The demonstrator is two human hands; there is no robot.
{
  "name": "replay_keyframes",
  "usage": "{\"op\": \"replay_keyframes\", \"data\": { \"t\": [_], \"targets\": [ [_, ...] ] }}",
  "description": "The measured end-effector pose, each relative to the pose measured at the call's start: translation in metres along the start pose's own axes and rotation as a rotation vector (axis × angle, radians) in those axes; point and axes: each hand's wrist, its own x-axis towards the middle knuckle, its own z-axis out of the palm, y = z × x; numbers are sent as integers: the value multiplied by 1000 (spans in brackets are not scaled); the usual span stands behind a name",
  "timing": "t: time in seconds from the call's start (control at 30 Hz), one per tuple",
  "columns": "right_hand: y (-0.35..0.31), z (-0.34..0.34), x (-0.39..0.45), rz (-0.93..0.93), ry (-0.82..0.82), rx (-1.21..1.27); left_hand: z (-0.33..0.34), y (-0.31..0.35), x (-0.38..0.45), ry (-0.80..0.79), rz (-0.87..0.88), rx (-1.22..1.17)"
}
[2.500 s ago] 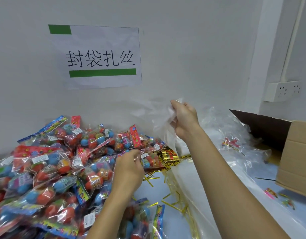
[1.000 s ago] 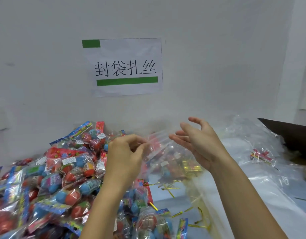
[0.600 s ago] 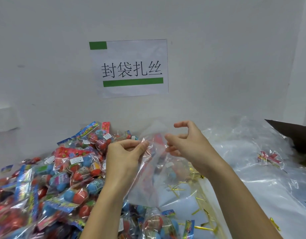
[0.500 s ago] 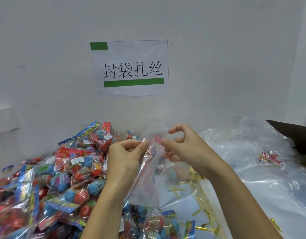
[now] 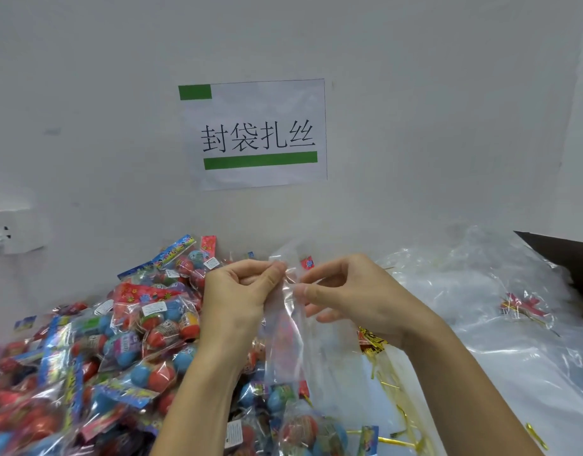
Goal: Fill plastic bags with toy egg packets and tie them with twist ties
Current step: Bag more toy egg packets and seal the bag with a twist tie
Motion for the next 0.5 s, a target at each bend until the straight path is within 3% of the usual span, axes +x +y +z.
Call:
{"op": "replay_keyframes", "data": {
  "t": [0.3,0.5],
  "targets": [
    [4,-5,5,-17,95,38,0,4,-3,-40,54,6],
    [12,-16,4,3,143,-86,-1,10,1,-206,90,-27]
  ]
}}
